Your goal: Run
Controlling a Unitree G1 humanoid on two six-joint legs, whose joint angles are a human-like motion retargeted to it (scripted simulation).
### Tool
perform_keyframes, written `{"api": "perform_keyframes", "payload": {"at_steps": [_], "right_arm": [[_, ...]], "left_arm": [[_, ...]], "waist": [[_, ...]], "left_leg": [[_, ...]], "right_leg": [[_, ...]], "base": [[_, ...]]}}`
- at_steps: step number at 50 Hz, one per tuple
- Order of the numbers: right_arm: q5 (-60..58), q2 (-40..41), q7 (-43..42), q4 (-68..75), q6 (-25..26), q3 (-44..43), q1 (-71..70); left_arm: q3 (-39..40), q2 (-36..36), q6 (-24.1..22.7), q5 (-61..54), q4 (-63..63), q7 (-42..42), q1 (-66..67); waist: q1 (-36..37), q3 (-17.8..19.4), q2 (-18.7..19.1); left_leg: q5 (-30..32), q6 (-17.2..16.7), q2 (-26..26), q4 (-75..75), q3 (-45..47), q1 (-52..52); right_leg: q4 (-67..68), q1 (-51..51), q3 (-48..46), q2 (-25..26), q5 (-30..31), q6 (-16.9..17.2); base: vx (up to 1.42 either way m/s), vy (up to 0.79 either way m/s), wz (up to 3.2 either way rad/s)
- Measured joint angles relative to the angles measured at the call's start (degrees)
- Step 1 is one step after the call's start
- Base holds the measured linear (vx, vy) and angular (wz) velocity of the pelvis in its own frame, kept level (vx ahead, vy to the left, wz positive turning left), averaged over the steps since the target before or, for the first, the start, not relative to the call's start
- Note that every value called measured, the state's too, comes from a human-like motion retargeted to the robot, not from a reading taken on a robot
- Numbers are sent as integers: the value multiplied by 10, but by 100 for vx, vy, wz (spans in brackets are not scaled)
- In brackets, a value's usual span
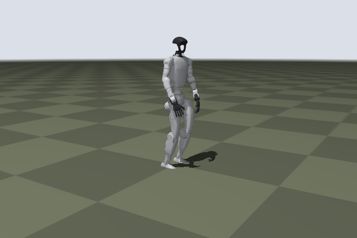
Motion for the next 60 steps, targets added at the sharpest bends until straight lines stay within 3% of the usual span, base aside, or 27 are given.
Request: {"api": "perform_keyframes", "payload": {"at_steps": [10,15,22,25,28,32,34,36,40,43,47,49,50,52,55,56,58,60], "right_arm": [[16,-7,-70,-34,-23,-30,11],[9,-11,-133,-73,-46,-51,20],[-46,-28,-231,-170,-73,-67,3],[-56,-42,-257,-205,-81,-84,3],[-26,-46,-249,-213,-85,-103,37],[26,-30,-224,-164,-68,-103,77],[33,-25,-215,-137,-59,-96,83],[34,-23,-207,-116,-56,-90,87],[36,-29,-199,-118,-64,-88,84],[34,-46,-201,-161,-76,-94,76],[-11,-88,-241,-246,-85,-111,32],[-12,-94,-264,-270,-81,-126,15],[-5,-92,-272,-278,-79,-132,15],[11,-79,-267,-281,-76,-132,31],[31,-53,-246,-259,-66,-114,65],[32,-47,-239,-248,-61,-107,69],[33,-37,-227,-227,-55,-95,74],[28,-30,-219,-213,-56,-89,78]], "left_arm": [[19,8,-27,-19,-49,67,15],[45,16,-48,-30,-104,125,30],[86,21,-72,-40,-197,196,58],[106,28,-78,-43,-205,210,87],[117,24,-79,-60,-189,213,128],[127,2,-63,-77,-137,205,159],[130,-4,-57,-83,-120,200,161],[128,-4,-53,-85,-114,196,161],[128,3,-51,-89,-126,195,155],[138,8,-54,-96,-152,209,159],[169,16,-65,-106,-194,255,150],[184,14,-70,-111,-210,268,134],[187,12,-72,-118,-221,268,131],[177,13,-75,-127,-257,257,137],[154,10,-72,-125,-293,231,151],[149,10,-72,-128,-300,221,151],[141,12,-72,-136,-315,205,147],[130,16,-73,-141,-328,197,143]], "waist": [[-4,5,2],[-10,17,-2],[-3,60,-17],[3,64,-21],[12,35,-20],[9,-18,-20],[6,-33,-18],[5,-39,-16],[-3,-33,-17],[-7,-18,-22],[-10,35,-25],[-8,55,-22],[-8,55,-20],[-8,36,-20],[-15,-3,-21],[-16,-12,-20],[-18,-23,-18],[-17,-26,-16]], "left_leg": [[-20,1,-1,38,4,-35],[-52,0,-7,132,6,-91],[-147,6,-1,419,33,-213],[-173,16,4,468,43,-228],[-87,-3,-13,359,24,-184],[152,-63,-13,149,24,-121],[223,-79,-9,92,32,-113],[240,-84,-7,75,38,-115],[213,-72,-1,90,47,-127],[143,-53,1,166,42,-143],[-105,-1,7,382,42,-185],[-157,10,15,436,50,-197],[-151,9,15,435,50,-195],[-72,-13,3,360,38,-168],[112,-56,-6,212,34,-123],[157,-65,-7,178,37,-117],[212,-78,-8,134,40,-110],[217,-80,-13,132,38,-112]], "right_leg": [[35,-35,5,1,-19,-4],[131,-93,7,0,-55,-13],[390,-207,8,7,-189,-60],[440,-223,17,13,-224,-68],[350,-184,28,11,-136,-47],[178,-132,16,-11,113,17],[138,-133,4,-20,161,26],[125,-139,-4,-26,163,28],[123,-150,-4,-24,132,20],[173,-157,21,-10,74,5],[368,-193,31,9,-167,-56],[426,-205,23,9,-216,-71],[429,-205,21,7,-210,-74],[366,-179,19,2,-134,-63],[242,-138,16,-8,60,-10],[217,-137,7,-15,95,-4],[185,-139,-9,-24,134,3],[176,-145,-17,-25,135,4]], "base": [[0,0,0],[0,0,0],[3,-1,-26],[13,-1,-19],[20,-1,-7],[20,-2,7],[14,-1,7],[9,0,9],[2,0,3],[0,0,0],[2,1,-27],[6,-1,-22],[9,-1,-3],[11,-2,19],[11,-2,35],[8,-1,22],[3,0,8],[0,1,9]]}}
